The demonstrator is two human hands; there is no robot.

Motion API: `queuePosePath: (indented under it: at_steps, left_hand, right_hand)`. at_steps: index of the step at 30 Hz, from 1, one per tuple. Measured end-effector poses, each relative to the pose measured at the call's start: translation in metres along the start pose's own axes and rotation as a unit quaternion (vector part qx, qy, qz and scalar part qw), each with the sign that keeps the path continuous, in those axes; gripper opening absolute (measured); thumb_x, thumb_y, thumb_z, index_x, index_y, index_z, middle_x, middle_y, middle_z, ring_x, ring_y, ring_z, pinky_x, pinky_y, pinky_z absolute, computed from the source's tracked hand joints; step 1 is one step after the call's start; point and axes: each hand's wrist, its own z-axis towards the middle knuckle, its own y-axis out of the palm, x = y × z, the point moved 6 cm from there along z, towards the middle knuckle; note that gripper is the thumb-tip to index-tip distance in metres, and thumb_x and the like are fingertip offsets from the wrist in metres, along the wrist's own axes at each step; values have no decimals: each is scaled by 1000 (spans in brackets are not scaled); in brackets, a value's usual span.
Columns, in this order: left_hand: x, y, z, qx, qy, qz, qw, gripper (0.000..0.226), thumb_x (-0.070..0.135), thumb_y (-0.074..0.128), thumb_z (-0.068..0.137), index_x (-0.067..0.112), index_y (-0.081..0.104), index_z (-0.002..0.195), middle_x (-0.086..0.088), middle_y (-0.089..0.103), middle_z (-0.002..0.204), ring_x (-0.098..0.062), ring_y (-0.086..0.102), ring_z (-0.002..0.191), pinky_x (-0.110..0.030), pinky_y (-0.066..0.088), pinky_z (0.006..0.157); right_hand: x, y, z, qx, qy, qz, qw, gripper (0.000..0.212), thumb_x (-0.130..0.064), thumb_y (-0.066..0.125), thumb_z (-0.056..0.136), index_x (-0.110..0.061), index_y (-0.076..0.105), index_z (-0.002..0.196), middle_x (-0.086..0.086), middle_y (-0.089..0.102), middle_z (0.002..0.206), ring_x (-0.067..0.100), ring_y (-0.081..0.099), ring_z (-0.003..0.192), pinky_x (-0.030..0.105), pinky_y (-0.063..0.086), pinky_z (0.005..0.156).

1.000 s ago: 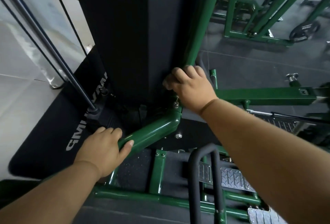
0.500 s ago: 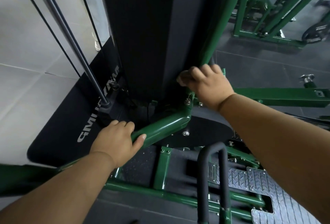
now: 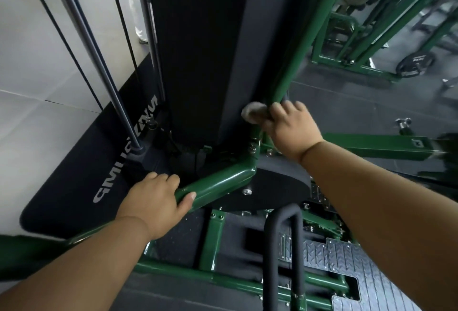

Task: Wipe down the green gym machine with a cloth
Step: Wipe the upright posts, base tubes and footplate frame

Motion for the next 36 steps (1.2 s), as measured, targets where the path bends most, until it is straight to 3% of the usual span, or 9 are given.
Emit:
queuePosePath:
  at_steps: [4,6,10,12,17,21,24,30,36]
  left_hand:
    - [0,-1,0,3,0,-10,1000,71,76,10,94,27,60,107,11,52,87,-12,46,92,-26,41,67]
    - [0,-1,1,-15,-4,-15,1000,69,75,12,95,27,59,110,11,52,89,-12,44,94,-26,41,70]
    - [-1,-1,2,-34,-5,-25,999,77,78,3,91,29,58,115,12,54,95,-12,45,98,-27,46,76]
    - [-1,-1,2,-54,2,-15,998,77,77,2,93,30,57,121,10,55,101,-14,47,102,-31,49,87]
    - [5,-8,-1,-129,-1,21,991,69,71,8,102,31,48,142,3,53,131,-20,45,123,-38,39,109]
    - [9,-29,-1,-183,-3,-5,983,71,72,14,103,27,54,141,1,51,135,-21,44,125,-38,40,109]
    - [1,-76,14,-156,-7,-108,982,61,70,27,103,30,58,136,4,53,134,-20,46,123,-38,43,107]
    - [15,-189,39,-23,-26,-232,972,52,61,52,99,31,57,140,7,57,133,-18,54,123,-38,50,104]
    - [37,-267,19,31,-16,-226,974,50,59,56,98,33,56,140,12,60,126,-14,54,121,-36,51,102]
  right_hand:
    - [53,-63,31,56,128,-24,990,49,-23,64,92,-38,64,138,12,54,91,34,54,78,42,37,69]
    - [51,-68,37,52,160,-20,985,51,-22,66,88,-36,66,137,13,55,92,35,55,79,41,39,69]
    - [11,-25,20,-97,69,-9,993,44,-15,72,76,-23,76,119,12,58,92,34,56,76,41,43,68]
    - [10,-27,23,-143,64,-14,987,35,-14,72,73,-20,79,107,12,58,90,34,56,74,41,44,67]
    - [58,-96,64,-44,156,-18,987,48,-20,68,85,-35,69,130,9,58,93,35,58,76,40,46,65]
    - [82,-127,85,-7,181,-15,983,35,-27,74,91,-35,71,125,10,58,92,36,58,76,43,50,61]
    - [83,-130,84,-25,197,-16,980,42,-29,73,91,-38,67,131,10,57,97,36,57,79,44,49,66]
    - [108,-167,110,0,255,-38,966,42,-33,75,89,-42,66,130,8,57,98,35,56,79,44,48,68]
    - [140,-218,138,15,262,-39,964,33,-37,70,91,-41,69,124,8,56,96,35,58,78,42,46,66]
